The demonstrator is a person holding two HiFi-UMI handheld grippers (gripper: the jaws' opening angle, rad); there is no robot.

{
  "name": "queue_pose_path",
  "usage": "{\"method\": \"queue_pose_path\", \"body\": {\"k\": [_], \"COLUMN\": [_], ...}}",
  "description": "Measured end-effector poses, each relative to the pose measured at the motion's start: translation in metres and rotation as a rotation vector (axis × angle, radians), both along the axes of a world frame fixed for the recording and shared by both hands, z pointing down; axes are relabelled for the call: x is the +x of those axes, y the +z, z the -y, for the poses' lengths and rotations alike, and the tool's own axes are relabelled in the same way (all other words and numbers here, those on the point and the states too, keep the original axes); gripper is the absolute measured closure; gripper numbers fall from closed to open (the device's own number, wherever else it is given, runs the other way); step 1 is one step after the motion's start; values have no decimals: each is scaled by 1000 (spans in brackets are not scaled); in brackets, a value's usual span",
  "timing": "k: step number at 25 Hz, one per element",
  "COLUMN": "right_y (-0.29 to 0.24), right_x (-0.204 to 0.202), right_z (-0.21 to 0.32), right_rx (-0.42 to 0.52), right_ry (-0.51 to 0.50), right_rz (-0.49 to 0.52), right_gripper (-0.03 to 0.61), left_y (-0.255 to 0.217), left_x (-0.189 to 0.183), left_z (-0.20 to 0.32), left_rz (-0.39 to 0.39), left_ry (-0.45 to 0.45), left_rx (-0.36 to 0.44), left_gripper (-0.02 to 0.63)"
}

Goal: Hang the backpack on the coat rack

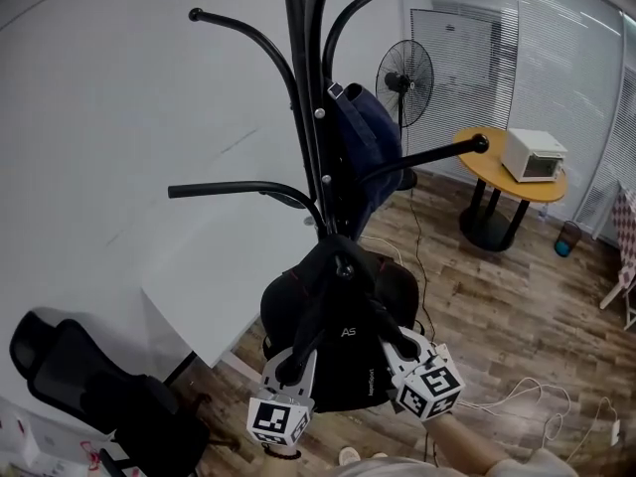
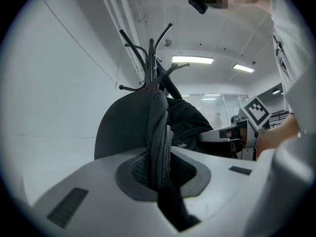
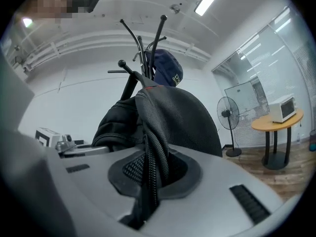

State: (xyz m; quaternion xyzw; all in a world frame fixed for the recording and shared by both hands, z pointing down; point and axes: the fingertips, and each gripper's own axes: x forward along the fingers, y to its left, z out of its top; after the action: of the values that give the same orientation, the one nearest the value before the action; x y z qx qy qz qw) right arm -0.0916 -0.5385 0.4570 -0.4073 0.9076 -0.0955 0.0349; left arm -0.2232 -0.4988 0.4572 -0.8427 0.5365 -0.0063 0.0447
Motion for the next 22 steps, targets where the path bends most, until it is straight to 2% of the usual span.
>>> {"method": "queue_pose_path", "body": {"k": [4, 6, 10, 16, 22], "right_y": [4, 5, 3, 0, -1], "right_x": [-2, -3, -3, 5, 46], "right_z": [0, -4, -17, -36, -62], "right_rx": [30, 74, 144, 193, 242], "right_ry": [-19, -33, -58, -62, -20], "right_rz": [-11, -23, -46, -55, -47], "right_gripper": [546, 546, 535, 471, 462], "left_y": [1, 1, 2, 0, -11], "left_x": [2, 4, 8, 1, -14], "left_z": [0, -2, -6, -23, -60], "left_rz": [-3, -7, -29, -41, -125], "left_ry": [10, 7, -6, -80, -189], "left_rx": [82, 118, 131, 147, 150], "left_gripper": [572, 571, 557, 510, 489]}}
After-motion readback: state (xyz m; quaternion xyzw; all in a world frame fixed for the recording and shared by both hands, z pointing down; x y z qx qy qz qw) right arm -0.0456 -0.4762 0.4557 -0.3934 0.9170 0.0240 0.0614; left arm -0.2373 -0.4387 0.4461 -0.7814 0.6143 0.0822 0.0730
